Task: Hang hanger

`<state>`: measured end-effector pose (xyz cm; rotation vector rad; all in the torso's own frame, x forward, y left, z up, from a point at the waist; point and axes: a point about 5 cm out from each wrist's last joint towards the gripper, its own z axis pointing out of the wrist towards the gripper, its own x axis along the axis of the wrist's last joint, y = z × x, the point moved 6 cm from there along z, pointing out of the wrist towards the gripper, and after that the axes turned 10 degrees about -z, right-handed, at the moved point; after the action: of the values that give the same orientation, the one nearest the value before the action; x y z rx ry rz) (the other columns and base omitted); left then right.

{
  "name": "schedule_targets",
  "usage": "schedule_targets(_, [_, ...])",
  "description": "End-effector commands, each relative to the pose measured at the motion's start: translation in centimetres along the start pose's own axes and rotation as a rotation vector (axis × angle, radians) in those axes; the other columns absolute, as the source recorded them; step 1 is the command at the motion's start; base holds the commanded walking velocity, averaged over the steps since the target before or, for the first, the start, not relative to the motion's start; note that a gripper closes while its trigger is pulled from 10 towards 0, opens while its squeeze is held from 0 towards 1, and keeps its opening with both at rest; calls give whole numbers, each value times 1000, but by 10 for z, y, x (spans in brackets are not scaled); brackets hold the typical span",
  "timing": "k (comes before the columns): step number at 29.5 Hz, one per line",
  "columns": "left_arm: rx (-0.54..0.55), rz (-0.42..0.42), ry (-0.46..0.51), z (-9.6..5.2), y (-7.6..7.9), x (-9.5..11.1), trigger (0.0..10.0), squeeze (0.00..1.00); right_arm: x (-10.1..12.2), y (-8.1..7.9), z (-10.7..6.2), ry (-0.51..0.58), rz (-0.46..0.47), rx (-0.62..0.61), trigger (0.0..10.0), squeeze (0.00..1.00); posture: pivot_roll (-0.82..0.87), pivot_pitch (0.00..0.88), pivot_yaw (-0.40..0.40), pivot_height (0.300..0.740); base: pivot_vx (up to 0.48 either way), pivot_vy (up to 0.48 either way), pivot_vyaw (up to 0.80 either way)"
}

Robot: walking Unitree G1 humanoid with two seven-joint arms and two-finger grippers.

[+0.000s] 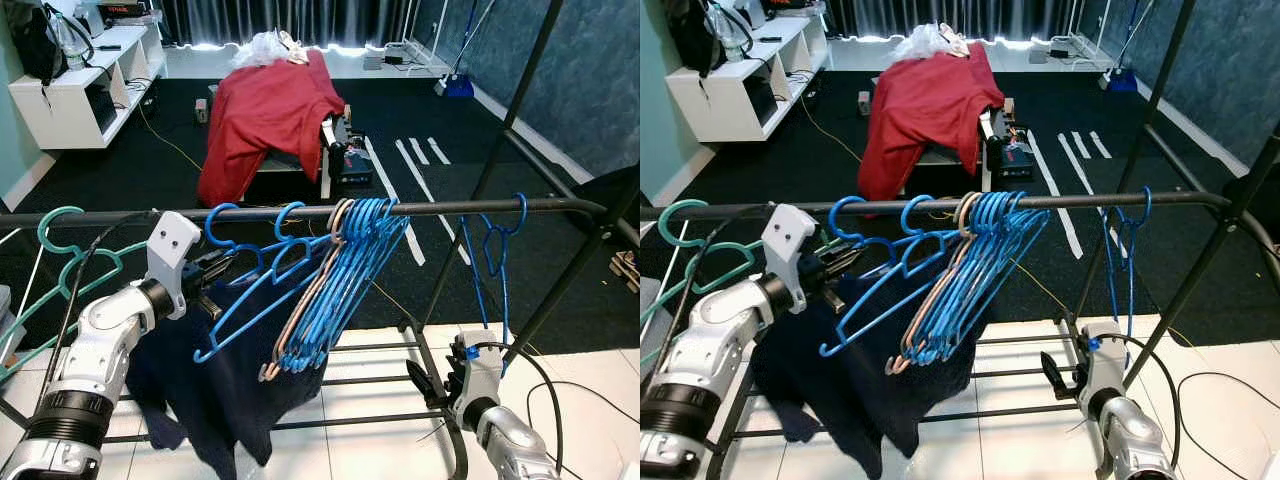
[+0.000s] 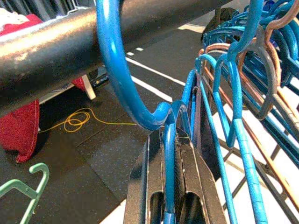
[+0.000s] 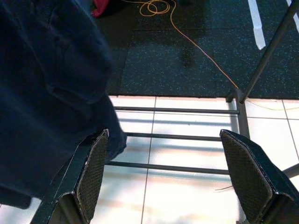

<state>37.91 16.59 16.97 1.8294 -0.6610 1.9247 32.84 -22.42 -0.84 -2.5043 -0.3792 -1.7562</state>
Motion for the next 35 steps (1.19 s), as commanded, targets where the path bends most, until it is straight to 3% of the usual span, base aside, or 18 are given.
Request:
schedule_targets(1, [-13, -17, -34, -3, 4, -10, 0, 0, -6, -2, -2, -14, 7, -2, 10000, 0, -75, 51, -10, 740, 0, 0, 0])
schedule_targets(5, [51, 14, -8, -8, -12, 1, 0, 0, -6, -1, -2, -14, 6, -1, 10000, 0, -75, 51, -12, 740, 0, 0, 0])
schedule_targets(6, [104, 37, 27, -13, -25, 16, 0, 0, -6, -1, -1, -15, 5, -2, 10000, 0, -75, 51, -12, 740, 0, 0, 0])
schedule_targets(12, [154, 63, 61, -25, -36, 31, 0, 0, -6, -1, -1, -15, 5, -2, 10000, 0, -71, 51, -12, 740, 0, 0, 0])
schedule_targets(14, [182, 77, 67, -35, -40, 35, 0, 0, -6, -1, -1, -16, 6, -1, 10000, 0, -65, 54, -13, 740, 0, 0, 0])
schedule_targets(17, [197, 66, 50, -46, -34, 25, 0, 0, -6, 0, -1, -16, 8, 1, 10000, 0, -65, 54, -13, 740, 0, 0, 0])
schedule_targets(20, [197, 66, 50, -46, -34, 25, 0, 0, -6, 0, -1, -16, 8, 1, 10000, 0, -65, 54, -13, 740, 0, 0, 0])
schedule_targets(21, [183, 40, 33, -51, -25, 15, 0, 0, -6, -1, -1, -16, 9, 2, 10000, 0, -65, 54, -13, 740, 0, 0, 0])
schedule_targets(23, [183, 40, 33, -51, -25, 15, 0, 0, -6, -1, -1, -16, 9, 2, 10000, 0, -65, 54, -13, 740, 0, 0, 0])
schedule_targets(24, [168, -14, 15, -59, -13, 3, 0, 0, -6, -1, -1, -16, 10, 4, 10000, 0, -52, 61, -12, 740, 0, 0, 0])
schedule_targets(25, [168, -75, 0, -67, -3, -8, 3529, 0, -6, -1, -1, -16, 12, 7, 10000, 0, -46, 63, -13, 740, 0, 0, 0])
schedule_targets(26, [168, -75, 0, -67, -3, -8, 3529, 0, -6, -1, -1, -16, 12, 7, 10000, 0, -46, 63, -13, 740, 0, 0, 0])
schedule_targets(27, [174, -122, -10, -74, 3, -14, 6235, 0, -6, -1, -2, -15, 13, 9, 10000, 0, -46, 63, -13, 740, 0, 0, 0])
schedule_targets(29, [205, -154, -19, -84, 3, -18, 5804, 0, -5, -1, -1, -13, 13, 11, 10000, 0, -43, 63, -10, 740, 0, 0, 0])
schedule_targets(33, [223, -161, -7, -87, -1, -14, 5647, 0, -4, -2, -1, -12, 13, 12, 10000, 0, -40, 62, -10, 740, 0, 0, 0])
schedule_targets(34, [226, -173, 7, -89, -2, -11, 6392, 0, -4, -2, -1, -11, 13, 13, 10000, 0, -40, 61, -9, 740, 0, 0, 0])
schedule_targets(35, [226, -173, 7, -89, -2, -11, 6392, 0, -4, -2, -1, -11, 13, 13, 10000, 0, -40, 61, -9, 740, 0, 0, 0])
